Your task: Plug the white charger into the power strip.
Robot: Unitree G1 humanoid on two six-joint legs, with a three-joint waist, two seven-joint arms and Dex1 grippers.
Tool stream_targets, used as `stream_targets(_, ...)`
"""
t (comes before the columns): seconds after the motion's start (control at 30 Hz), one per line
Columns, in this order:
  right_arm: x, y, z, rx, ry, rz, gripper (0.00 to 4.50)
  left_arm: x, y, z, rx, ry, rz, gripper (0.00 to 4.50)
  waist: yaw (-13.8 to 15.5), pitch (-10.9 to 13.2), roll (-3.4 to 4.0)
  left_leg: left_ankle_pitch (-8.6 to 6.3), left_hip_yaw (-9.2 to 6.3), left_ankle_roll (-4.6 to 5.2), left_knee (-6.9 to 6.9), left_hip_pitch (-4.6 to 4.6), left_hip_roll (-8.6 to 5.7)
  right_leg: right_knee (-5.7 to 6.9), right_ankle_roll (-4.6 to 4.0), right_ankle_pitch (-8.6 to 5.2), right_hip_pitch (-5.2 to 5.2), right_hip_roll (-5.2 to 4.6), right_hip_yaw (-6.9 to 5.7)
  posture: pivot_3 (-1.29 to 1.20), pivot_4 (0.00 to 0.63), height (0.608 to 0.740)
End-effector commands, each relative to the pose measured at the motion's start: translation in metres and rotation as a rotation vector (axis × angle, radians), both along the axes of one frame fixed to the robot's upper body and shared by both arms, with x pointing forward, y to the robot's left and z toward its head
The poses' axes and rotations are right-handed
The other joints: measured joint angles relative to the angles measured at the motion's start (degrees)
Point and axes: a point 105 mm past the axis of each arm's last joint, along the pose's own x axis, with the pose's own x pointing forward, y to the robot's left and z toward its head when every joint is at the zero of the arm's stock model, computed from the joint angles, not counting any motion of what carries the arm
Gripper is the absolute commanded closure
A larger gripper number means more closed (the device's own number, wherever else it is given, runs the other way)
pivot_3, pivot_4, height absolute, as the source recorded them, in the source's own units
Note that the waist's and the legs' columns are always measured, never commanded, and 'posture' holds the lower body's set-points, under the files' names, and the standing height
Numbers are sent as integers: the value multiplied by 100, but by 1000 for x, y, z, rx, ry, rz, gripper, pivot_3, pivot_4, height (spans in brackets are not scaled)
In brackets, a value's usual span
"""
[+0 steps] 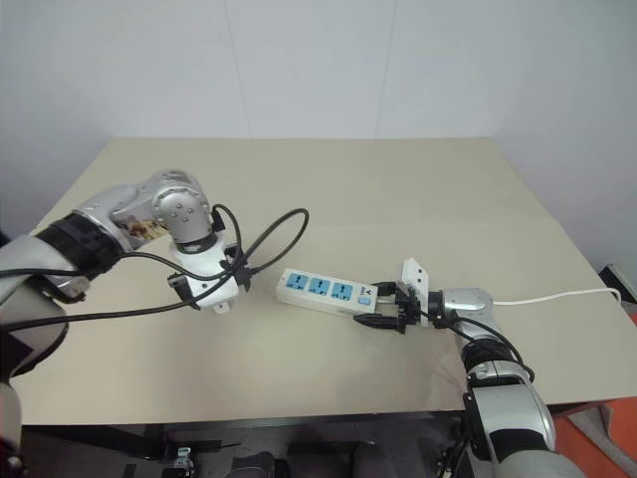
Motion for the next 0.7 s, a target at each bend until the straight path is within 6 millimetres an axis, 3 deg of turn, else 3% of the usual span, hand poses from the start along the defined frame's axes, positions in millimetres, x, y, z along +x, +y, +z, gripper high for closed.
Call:
stream_targets(0.03,-2,2,-2,-16,-2,10,1097,9,-3,9,34,-68,-55,0,0,0,0,0,0,0,0,0,0,0,0,0,0,-1,0,0,150,740)
stream_targets(0.7,-3,0,-6,-20,-1,-13,1097,2,5,-18,128,-41,-111,0,-8,0,0,0,-21,1,1,1,2,6,0,0,-1,0,1,0,150,740)
